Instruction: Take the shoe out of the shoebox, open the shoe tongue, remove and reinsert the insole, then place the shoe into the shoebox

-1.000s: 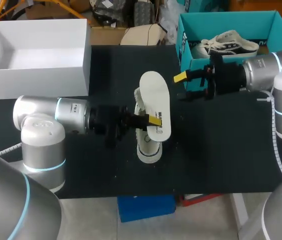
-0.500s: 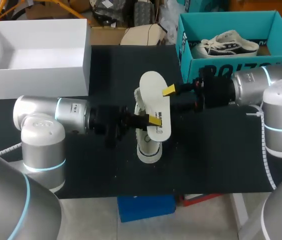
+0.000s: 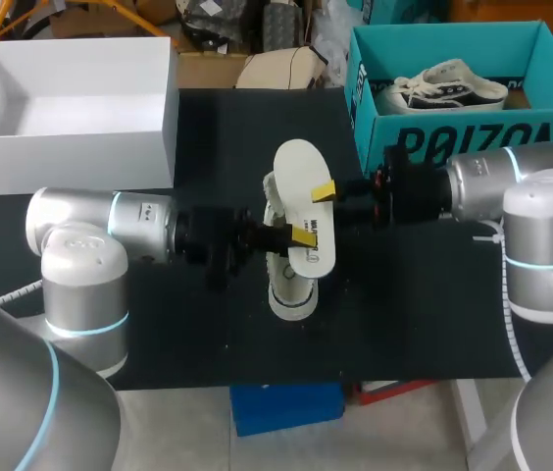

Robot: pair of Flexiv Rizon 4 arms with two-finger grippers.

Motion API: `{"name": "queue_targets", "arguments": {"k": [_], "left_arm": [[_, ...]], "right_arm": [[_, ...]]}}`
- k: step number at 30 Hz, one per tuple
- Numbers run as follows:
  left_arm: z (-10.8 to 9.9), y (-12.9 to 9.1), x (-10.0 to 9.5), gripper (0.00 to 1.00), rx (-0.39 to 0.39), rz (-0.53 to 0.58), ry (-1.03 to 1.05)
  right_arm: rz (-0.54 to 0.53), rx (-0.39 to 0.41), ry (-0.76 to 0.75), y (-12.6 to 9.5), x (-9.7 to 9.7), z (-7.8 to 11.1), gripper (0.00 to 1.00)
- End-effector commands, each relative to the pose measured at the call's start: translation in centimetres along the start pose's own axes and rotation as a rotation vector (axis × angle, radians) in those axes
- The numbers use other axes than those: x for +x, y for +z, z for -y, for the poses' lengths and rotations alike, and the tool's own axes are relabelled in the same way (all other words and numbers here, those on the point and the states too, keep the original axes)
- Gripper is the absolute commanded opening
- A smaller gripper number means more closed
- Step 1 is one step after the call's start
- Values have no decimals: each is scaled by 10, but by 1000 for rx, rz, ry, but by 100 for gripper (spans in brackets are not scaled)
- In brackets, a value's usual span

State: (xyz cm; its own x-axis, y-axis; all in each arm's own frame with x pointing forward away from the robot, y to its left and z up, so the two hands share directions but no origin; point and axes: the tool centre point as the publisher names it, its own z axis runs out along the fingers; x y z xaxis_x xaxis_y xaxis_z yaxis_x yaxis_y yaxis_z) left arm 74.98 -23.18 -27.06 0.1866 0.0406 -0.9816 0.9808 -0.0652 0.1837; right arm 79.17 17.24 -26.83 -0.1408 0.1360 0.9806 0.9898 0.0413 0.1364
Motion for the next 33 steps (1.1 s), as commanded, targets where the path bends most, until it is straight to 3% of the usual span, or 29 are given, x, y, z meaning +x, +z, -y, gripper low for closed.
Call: {"name": "queue_targets", "arguments": {"k": [1,11,13,15,20,23,30,31,32,33], "left_arm": [[1,2,0,0,-3,-5,2],[1,2,0,0,-3,-5,2],[1,2,0,0,-3,-5,2],[1,2,0,0,-3,-5,2],[1,2,0,0,-3,-5,2],[1,2,0,0,-3,-5,2],[1,2,0,0,-3,-5,2],[1,2,0,26,-3,-5,2],[0,-2,-2,98,-23,-57,-2],[1,-8,-3,100,-26,-72,0]], "right_arm": [[0,3,2,1,-3,-6,49],[5,1,-2,-1,-4,-14,46],[5,1,-2,-1,-4,-15,40],[5,1,-3,0,-4,-15,20],[4,4,-3,1,-5,-15,16],[2,3,-2,2,-6,-14,1],[9,9,2,4,-7,-13,0],[9,9,2,4,-7,-13,0],[9,9,2,4,-7,-13,0],[9,9,2,4,-7,-13,0]]}}
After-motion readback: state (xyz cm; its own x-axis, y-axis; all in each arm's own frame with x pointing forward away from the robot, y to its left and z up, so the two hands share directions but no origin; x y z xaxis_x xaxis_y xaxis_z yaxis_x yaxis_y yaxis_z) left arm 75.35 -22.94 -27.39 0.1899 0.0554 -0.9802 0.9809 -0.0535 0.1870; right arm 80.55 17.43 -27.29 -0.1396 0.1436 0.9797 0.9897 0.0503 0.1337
